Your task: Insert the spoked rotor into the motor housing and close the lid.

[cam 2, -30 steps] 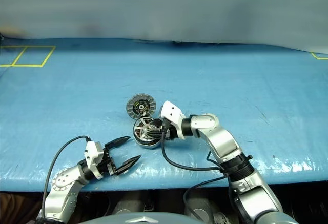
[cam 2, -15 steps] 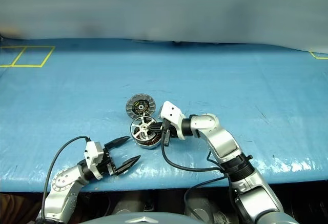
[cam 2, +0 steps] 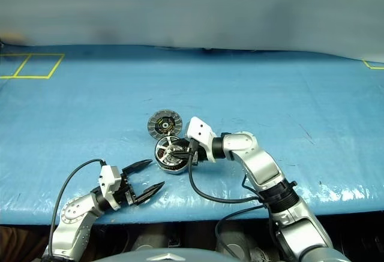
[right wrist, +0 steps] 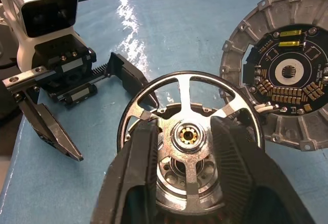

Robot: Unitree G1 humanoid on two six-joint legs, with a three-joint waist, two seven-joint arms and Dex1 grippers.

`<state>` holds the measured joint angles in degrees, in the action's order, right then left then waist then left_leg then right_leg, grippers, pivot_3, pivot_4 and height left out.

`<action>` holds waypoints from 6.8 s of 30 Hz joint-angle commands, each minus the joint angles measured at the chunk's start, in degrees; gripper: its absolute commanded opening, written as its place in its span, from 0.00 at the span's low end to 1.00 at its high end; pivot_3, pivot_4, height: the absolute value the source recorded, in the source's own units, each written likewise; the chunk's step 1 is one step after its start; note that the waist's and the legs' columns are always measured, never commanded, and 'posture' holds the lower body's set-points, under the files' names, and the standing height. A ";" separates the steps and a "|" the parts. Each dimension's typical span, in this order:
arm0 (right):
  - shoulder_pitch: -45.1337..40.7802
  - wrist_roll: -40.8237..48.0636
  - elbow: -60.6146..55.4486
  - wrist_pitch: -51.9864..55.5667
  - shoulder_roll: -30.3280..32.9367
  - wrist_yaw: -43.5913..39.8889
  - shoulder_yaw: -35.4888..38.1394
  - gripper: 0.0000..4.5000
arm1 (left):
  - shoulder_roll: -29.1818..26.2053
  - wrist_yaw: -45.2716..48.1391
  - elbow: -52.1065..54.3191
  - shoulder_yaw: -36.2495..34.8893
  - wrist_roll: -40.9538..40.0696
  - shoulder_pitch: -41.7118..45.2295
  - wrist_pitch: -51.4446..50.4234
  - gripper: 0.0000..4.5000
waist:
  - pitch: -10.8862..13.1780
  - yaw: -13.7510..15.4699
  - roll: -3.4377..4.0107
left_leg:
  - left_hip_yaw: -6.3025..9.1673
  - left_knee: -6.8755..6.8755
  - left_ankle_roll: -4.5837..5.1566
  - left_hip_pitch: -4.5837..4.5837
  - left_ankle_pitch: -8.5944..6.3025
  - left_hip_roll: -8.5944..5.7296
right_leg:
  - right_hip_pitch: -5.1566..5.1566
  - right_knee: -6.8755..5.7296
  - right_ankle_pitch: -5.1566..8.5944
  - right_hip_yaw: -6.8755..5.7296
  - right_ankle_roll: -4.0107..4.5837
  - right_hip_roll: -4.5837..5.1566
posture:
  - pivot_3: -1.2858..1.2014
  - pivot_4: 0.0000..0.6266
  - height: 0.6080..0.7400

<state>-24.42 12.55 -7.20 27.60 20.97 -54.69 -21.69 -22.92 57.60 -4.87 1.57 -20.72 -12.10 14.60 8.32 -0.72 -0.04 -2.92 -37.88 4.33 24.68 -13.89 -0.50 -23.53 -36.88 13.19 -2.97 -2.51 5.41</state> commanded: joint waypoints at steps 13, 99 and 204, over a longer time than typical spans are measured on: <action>-0.64 -1.21 2.01 -2.59 -0.80 0.97 -0.10 0.34 | -0.07 -0.01 0.18 -0.29 0.04 -0.42 0.96 1.00 | 0.00 -0.01 0.00 | 0.00 0.01 0.00 0.00 0.00 0.00 | 0.00 0.01 0.00 0.00 0.00 0.00 | 0.52 0.24 1.00; 2.35 -6.45 6.45 -3.79 -0.55 3.74 -3.97 0.01 | -0.09 -0.11 0.17 -1.56 -0.66 -1.39 2.41 1.00 | -0.01 -0.02 0.00 | -0.01 0.03 0.01 -0.01 -0.01 0.00 | 0.00 0.02 0.00 -0.02 0.01 0.02 | 0.52 0.24 1.00; 16.60 -1.85 -6.07 -6.04 3.89 17.02 15.29 0.00 | -6.52 14.02 -0.60 6.79 0.46 20.14 -24.93 0.00 | 0.10 0.62 -0.03 | -0.09 -0.25 0.32 -0.04 0.26 0.09 | 0.16 -0.01 -0.15 -0.04 -0.24 -0.23 | 0.52 0.24 1.00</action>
<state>-7.71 9.88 -11.61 21.87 25.06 -37.57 -6.40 -28.92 72.95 -6.10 9.10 -21.34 9.01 -11.33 8.42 -0.11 -0.07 -3.01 -38.13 4.66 24.63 -13.63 -0.41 -23.37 -36.89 13.05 -3.01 -2.73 5.20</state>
